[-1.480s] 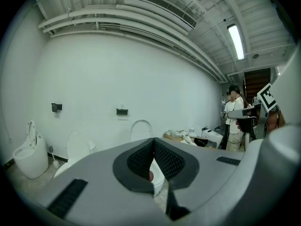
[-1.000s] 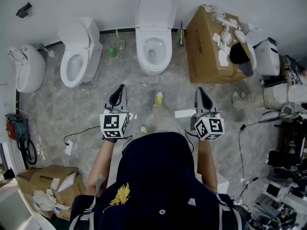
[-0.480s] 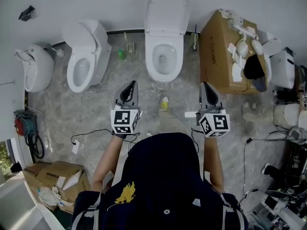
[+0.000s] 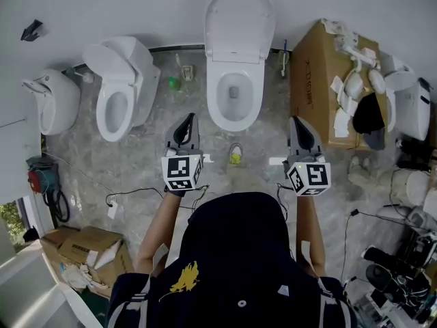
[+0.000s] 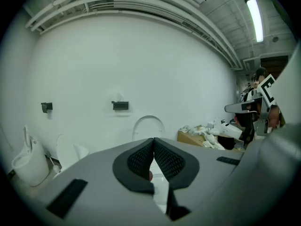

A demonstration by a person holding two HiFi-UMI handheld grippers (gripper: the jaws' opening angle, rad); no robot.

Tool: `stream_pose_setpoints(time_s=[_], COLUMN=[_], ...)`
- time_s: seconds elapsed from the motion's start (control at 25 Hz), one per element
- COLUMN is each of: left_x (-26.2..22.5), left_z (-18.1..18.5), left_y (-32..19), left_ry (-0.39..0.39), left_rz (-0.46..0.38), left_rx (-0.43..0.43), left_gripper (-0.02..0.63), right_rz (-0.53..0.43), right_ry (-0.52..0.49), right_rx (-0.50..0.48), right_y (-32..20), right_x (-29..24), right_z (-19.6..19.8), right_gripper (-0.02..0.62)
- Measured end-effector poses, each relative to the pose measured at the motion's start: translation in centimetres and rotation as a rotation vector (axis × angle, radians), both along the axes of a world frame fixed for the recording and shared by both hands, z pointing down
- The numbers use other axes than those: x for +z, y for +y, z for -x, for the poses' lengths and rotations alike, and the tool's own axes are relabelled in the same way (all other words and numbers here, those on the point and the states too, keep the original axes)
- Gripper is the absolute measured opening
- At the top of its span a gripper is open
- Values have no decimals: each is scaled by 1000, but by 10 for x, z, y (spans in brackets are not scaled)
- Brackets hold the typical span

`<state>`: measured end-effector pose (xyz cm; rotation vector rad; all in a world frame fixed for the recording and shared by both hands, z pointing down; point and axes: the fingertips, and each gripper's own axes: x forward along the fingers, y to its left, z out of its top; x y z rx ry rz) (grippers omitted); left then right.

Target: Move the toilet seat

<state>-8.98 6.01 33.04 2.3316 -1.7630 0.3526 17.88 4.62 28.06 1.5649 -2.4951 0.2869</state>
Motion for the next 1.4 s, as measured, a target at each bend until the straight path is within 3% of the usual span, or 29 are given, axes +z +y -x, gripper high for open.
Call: stream_pose_setpoints(time_s=[0.36, 0.52, 0.76, 0.96, 1.4], left_x=[10, 28, 73, 115, 252], left_z=[0, -8, -6, 1, 6], left_y=[-48, -54, -73, -96, -111], left_ry=[-71, -63, -22, -14, 35], left_rz=[71, 86, 129, 168, 319], left_rx=[-48, -56, -45, -19, -11], left_gripper=[18, 18, 18, 18, 19], right_rz=[72, 119, 191, 195, 328], right_ry=[-59, -51, -20, -33, -20], right_rx=[-8, -24, -11, 67, 128], right_y=[-63, -72, -80, -105, -118], right_x=[31, 55, 95, 126, 268], right_z=[-15, -19, -11, -5, 8], right_gripper=[26, 26, 26, 26, 26])
